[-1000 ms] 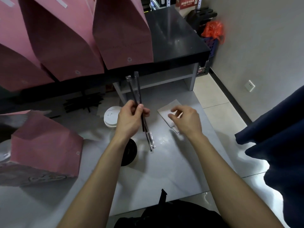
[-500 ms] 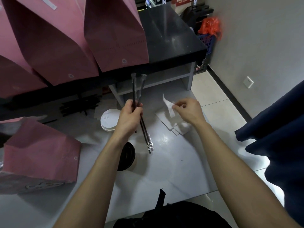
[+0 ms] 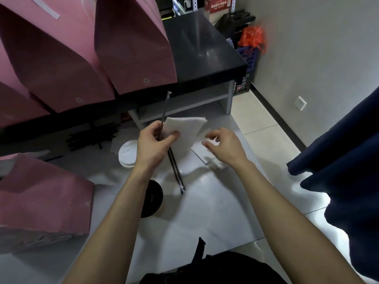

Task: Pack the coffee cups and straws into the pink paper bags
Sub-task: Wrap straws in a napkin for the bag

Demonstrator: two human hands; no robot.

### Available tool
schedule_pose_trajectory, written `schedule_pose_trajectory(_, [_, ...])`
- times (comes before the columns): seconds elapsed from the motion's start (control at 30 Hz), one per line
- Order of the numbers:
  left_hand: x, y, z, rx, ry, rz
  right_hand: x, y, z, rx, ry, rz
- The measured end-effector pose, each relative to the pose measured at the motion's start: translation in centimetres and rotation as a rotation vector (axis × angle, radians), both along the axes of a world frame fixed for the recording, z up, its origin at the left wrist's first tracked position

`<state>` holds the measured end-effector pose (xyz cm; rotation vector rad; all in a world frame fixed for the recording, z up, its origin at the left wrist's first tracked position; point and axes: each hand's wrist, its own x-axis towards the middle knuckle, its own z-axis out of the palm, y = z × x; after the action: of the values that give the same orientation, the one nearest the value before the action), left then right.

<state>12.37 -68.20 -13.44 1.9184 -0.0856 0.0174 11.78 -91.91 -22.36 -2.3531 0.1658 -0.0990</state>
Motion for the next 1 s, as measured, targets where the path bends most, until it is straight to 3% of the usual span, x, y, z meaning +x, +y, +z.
schedule_pose_trajectory(0.13, [-0.3, 1.0, 0.6, 0.010, -0.026, 0.045, 1.1, 1.7, -1.5, -0.357, 0.065, 0.125])
schedule_pose_trajectory(0.33, [-0.8, 2.4, 1.2, 0.021, -0.022, 0.025, 1.9, 1.8, -1.9, -0.310, -0.001, 0.102])
schedule_pose_trajectory(0.47, [-0.5, 3.2, 1.4, 0.073, -0.025, -0.052, 2.2, 0.7, 0.0, -0.039, -0.043, -0.050])
schedule_pose_trajectory(0.67, [0.1, 3.0, 2.4, 0.084, -0.005, -0.242, 1.4, -1.3, 4.6, 0.695, -0.117, -0.205])
schedule_pose_trajectory(0.87, [1.0, 0.1, 1.3, -0.077, 0.051, -0.126, -0.2, 1.5, 7.7, 1.032, 0.007, -0.116])
schedule_pose_trajectory(1.0, [1.7, -0.4, -0.4, -0.177, 0.139, -0.009, -1.7, 2.6, 7.4, 1.137, 0.072, 0.073])
